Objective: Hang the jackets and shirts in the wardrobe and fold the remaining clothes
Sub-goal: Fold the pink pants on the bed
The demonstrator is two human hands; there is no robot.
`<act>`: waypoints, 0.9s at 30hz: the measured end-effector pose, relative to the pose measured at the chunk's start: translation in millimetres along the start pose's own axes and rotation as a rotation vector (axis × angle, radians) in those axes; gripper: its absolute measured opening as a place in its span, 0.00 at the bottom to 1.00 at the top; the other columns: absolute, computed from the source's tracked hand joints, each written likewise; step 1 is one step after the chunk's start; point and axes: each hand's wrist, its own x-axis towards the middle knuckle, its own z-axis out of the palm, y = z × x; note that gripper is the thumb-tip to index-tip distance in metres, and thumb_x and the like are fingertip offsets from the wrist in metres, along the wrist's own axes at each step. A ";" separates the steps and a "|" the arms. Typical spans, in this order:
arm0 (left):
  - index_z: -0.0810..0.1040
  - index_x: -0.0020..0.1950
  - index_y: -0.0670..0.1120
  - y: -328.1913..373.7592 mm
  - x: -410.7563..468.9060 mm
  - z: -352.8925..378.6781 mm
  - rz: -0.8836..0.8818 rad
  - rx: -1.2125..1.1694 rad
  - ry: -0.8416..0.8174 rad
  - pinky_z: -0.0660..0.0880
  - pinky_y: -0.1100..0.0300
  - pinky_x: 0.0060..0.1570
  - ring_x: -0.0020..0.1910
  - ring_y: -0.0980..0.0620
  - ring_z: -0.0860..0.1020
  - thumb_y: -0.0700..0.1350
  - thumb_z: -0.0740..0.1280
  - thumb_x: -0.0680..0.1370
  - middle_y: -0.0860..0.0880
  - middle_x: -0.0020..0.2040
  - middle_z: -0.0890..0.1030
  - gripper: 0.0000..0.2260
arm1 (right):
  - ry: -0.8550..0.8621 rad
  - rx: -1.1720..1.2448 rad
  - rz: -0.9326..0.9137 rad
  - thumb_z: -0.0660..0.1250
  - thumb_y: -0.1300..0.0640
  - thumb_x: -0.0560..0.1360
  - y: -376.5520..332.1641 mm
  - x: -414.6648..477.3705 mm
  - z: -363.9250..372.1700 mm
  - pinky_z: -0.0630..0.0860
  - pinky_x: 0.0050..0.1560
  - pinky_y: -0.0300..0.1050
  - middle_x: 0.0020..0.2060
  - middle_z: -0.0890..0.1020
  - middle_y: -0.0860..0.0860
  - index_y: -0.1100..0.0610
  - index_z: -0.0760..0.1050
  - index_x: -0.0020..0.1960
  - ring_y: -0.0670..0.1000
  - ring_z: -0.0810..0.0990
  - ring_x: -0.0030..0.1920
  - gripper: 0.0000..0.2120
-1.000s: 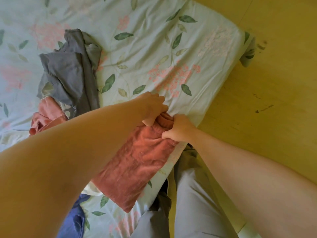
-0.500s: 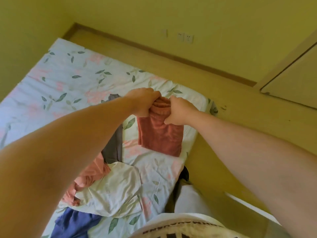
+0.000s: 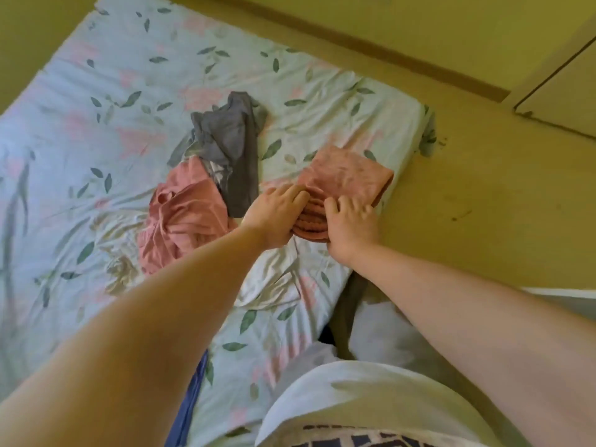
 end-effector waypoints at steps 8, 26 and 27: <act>0.67 0.60 0.48 18.5 -137.3 89.8 -0.046 -0.214 -0.200 0.79 0.49 0.46 0.53 0.42 0.81 0.42 0.74 0.71 0.48 0.59 0.78 0.23 | -0.295 0.032 -0.111 0.77 0.51 0.68 -77.5 -87.8 77.4 0.70 0.61 0.53 0.60 0.77 0.52 0.52 0.65 0.64 0.57 0.74 0.63 0.30; 0.80 0.50 0.41 27.3 -4.1 47.3 -1.183 -1.445 -0.445 0.82 0.55 0.39 0.40 0.47 0.85 0.51 0.66 0.81 0.44 0.40 0.86 0.13 | -0.607 0.547 0.048 0.78 0.46 0.64 5.9 -4.8 79.0 0.77 0.52 0.50 0.60 0.71 0.53 0.52 0.65 0.63 0.57 0.77 0.57 0.35; 0.79 0.49 0.40 22.4 14.5 45.6 -1.243 -1.519 -0.469 0.82 0.55 0.37 0.38 0.47 0.85 0.49 0.66 0.81 0.41 0.41 0.85 0.12 | -0.615 0.587 0.068 0.80 0.46 0.62 15.9 11.3 80.4 0.78 0.54 0.51 0.63 0.70 0.53 0.53 0.65 0.66 0.57 0.77 0.59 0.39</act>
